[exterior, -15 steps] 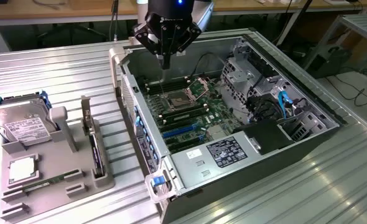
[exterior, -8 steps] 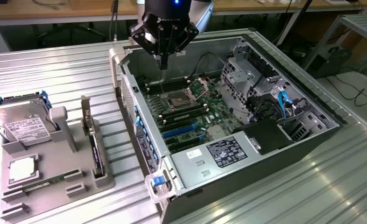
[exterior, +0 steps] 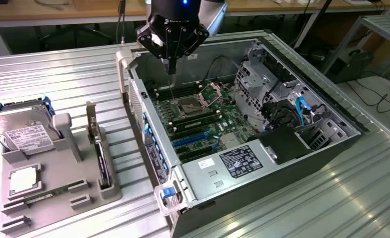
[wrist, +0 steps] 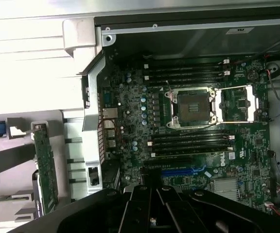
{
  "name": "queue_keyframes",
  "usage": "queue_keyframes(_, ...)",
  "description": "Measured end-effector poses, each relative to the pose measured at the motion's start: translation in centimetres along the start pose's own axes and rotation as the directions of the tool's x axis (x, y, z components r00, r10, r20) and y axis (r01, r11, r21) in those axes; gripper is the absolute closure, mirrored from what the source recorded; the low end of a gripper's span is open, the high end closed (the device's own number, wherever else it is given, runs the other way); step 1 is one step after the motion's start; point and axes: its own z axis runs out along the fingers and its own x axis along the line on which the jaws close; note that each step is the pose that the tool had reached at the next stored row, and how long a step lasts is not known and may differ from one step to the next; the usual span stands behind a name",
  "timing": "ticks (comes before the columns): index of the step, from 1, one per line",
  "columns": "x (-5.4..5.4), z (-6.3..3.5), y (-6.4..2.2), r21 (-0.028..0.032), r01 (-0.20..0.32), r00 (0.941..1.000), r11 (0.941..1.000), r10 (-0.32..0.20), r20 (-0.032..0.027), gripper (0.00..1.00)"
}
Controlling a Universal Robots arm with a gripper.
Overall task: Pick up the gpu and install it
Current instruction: 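Reach for the gpu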
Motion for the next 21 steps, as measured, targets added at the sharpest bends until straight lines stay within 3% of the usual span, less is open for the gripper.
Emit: queue_keyframes(21, 1.3, -0.03, -0.1, 0.0, 0.0, 1.0, 1.0, 0.0, 0.0001, 0.89)
